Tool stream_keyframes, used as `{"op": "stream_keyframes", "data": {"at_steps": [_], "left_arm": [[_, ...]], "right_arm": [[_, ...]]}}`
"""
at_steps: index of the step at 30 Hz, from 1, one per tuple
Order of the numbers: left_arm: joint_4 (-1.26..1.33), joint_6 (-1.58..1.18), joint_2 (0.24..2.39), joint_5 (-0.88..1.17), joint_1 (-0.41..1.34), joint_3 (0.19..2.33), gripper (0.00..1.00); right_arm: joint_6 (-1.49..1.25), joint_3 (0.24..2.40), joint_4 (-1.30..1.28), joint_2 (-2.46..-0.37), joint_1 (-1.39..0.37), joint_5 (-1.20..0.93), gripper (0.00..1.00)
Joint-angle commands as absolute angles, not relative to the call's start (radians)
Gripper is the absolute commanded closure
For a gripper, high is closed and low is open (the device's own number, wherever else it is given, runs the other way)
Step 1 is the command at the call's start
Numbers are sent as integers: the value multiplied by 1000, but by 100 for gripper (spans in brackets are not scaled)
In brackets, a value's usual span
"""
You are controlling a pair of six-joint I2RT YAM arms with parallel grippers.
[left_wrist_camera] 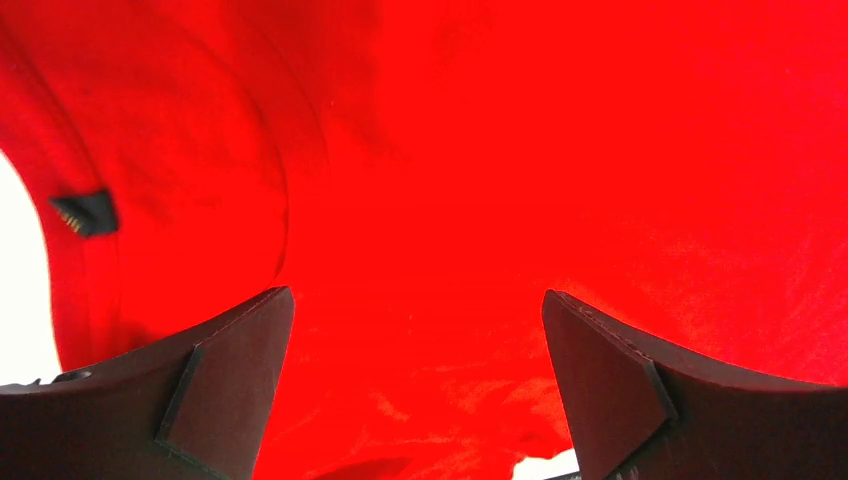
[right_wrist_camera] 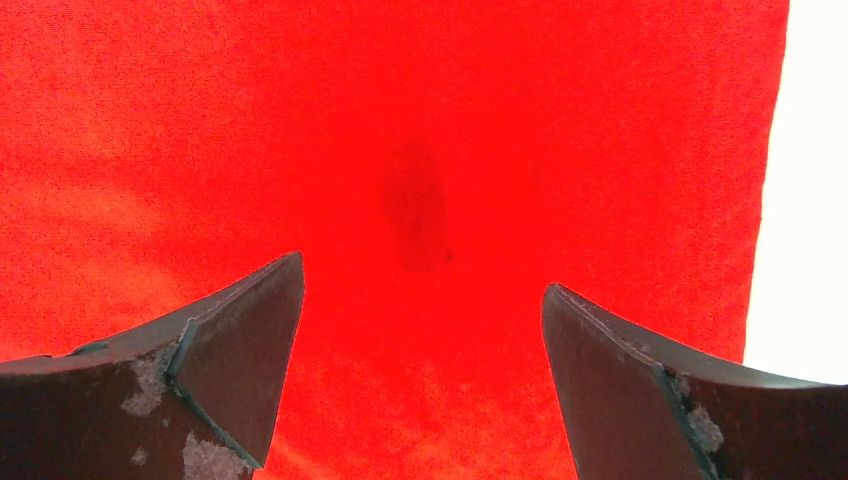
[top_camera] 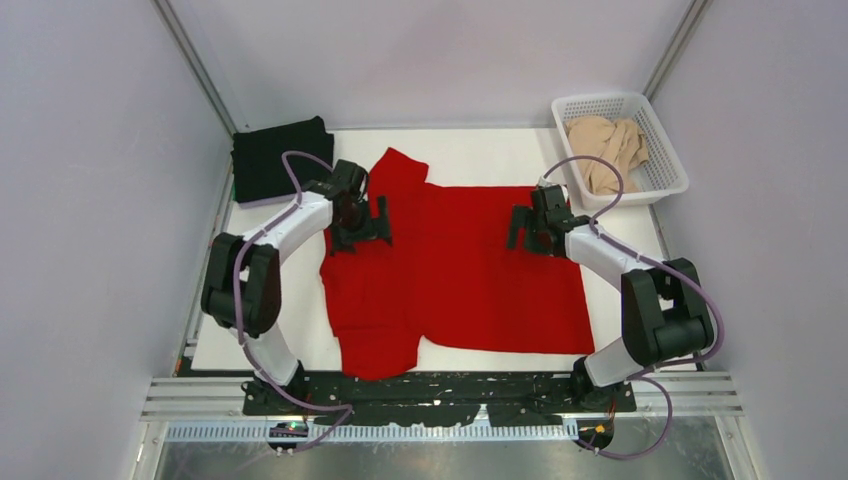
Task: Fold and stack the t-shirts
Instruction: Flatten out the tshirt
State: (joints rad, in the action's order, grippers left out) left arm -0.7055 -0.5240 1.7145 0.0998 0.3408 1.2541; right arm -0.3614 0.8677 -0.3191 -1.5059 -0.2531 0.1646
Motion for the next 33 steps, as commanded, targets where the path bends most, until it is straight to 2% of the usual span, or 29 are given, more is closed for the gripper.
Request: {"op": "stream_keyframes", "data": {"at_steps": [1,13,21,26,33], "left_arm": [[-613,-562,1805,158,324,1295,0],[-739,-584,2070,137,256,1538,1],[-830,-602,2214,197,208,1774,0],[-917,-607,2343,230,186,2000,0],[-957,-582,2305,220,182,2079,1]], "right_arm": [[-376,875,-281,-1542,-250,135,5],[-369,997,-283,-1731,-198,38,5],[-365,1237,-332,-1901,-166,-4,4],[-368,1368,-354,-1997,-151,-27,5],[-384,1416,-364,-1965,-139,-17,5]]}}
